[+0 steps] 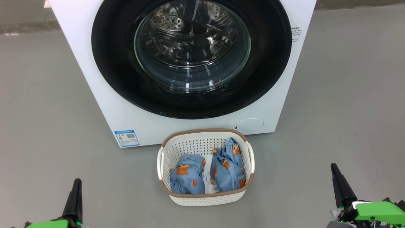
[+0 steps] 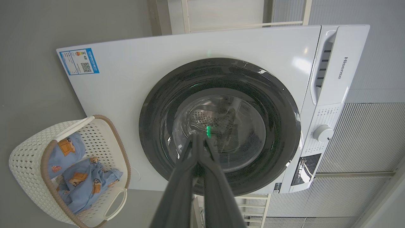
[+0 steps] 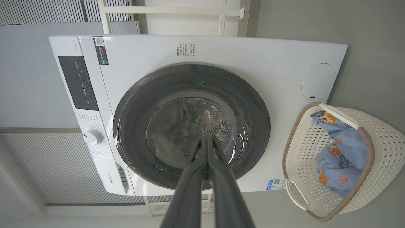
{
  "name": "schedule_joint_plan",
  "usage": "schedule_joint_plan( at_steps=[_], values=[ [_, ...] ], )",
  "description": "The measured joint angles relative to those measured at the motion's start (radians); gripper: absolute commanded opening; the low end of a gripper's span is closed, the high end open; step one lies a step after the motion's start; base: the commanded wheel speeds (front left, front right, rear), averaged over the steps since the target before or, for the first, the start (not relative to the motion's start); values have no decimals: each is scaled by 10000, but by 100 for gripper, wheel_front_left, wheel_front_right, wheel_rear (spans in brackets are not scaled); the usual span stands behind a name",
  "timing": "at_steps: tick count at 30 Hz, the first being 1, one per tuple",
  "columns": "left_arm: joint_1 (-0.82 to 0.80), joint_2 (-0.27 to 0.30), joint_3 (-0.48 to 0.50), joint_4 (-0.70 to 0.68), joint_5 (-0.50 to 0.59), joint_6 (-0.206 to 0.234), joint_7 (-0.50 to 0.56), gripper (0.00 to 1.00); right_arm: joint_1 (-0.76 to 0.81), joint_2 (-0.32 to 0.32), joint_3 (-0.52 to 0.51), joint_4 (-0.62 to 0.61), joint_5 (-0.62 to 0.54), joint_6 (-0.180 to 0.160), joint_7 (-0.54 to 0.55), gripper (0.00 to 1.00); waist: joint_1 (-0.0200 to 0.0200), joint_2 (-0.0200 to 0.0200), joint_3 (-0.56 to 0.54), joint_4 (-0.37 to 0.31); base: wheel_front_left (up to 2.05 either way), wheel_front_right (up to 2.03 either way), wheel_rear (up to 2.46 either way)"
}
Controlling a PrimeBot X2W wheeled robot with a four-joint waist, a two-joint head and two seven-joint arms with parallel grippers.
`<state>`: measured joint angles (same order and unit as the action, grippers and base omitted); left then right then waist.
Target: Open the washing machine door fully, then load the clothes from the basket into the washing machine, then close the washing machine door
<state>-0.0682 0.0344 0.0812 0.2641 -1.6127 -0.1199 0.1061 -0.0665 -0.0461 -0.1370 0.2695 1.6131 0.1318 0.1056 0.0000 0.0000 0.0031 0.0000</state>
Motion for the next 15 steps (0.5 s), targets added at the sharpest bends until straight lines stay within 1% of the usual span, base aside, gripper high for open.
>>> schedule_joint_plan(
  at_steps=[15],
  values=[
    [-1, 0, 0, 0, 0, 0, 13, 0, 0, 2, 0, 0, 0, 0, 0, 0, 0, 0, 0, 0, 0, 0, 0]
  ],
)
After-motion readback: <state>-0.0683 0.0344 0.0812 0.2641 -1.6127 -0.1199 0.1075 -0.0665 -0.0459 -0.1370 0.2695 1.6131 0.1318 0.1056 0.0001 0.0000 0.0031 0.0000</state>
